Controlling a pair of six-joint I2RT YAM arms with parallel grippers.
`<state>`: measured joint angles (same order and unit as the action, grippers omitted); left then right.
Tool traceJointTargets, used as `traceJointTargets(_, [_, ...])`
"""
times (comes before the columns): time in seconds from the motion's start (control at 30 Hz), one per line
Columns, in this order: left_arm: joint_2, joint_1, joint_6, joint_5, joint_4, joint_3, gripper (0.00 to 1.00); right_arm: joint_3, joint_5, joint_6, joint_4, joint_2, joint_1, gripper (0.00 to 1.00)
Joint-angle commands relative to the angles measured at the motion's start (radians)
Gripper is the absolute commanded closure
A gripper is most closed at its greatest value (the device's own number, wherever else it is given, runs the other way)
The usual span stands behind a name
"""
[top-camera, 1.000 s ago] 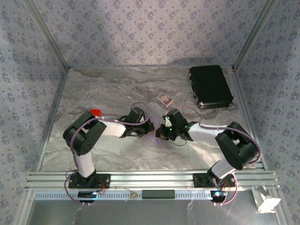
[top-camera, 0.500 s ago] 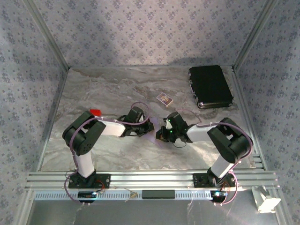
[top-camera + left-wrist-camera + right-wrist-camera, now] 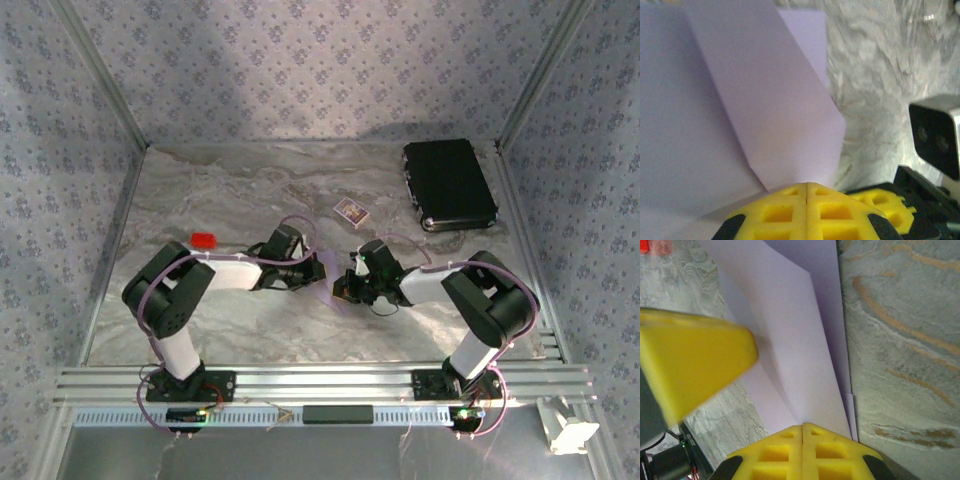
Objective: Fold a paper plane with a square sheet of paper (pick it up from the middle)
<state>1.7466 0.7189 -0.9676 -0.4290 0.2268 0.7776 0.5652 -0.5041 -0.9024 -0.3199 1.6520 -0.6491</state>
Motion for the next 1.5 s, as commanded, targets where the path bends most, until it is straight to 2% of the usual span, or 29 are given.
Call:
traceJointTargets(0.0, [0.029, 0.019, 0.039, -0.059, -0.035, 0.048, 1.00, -0.045, 0.045, -0.010, 0.110, 0.052, -0.001, 1.00])
traceJointTargets(0.2, [0.120, 0.014, 0.007, -0.077, -0.007, 0.063, 1.00, -0.048, 0.046, -0.013, 0.106, 0.060, -0.002, 1.00])
traceJointTargets(0.37, [0.099, -0.002, -0.009, 0.041, -0.102, 0.051, 1.00, -0.051, 0.046, -0.008, 0.113, 0.060, -0.002, 1.00])
traceJointTargets(0.47, [0.091, -0.025, -0.016, 0.069, -0.121, 0.056, 1.00, -0.051, 0.048, 0.000, 0.124, 0.056, -0.004, 1.00])
traceJointTargets(0.97, [0.163, -0.152, 0.083, 0.037, -0.229, 0.211, 1.00, -0.053, 0.045, 0.031, 0.157, 0.037, -0.005, 1.00])
traceJointTargets(1.47, [0.197, -0.259, 0.133, 0.040, -0.257, 0.252, 1.00, -0.064, 0.029, 0.041, 0.150, 0.039, -0.004, 1.00])
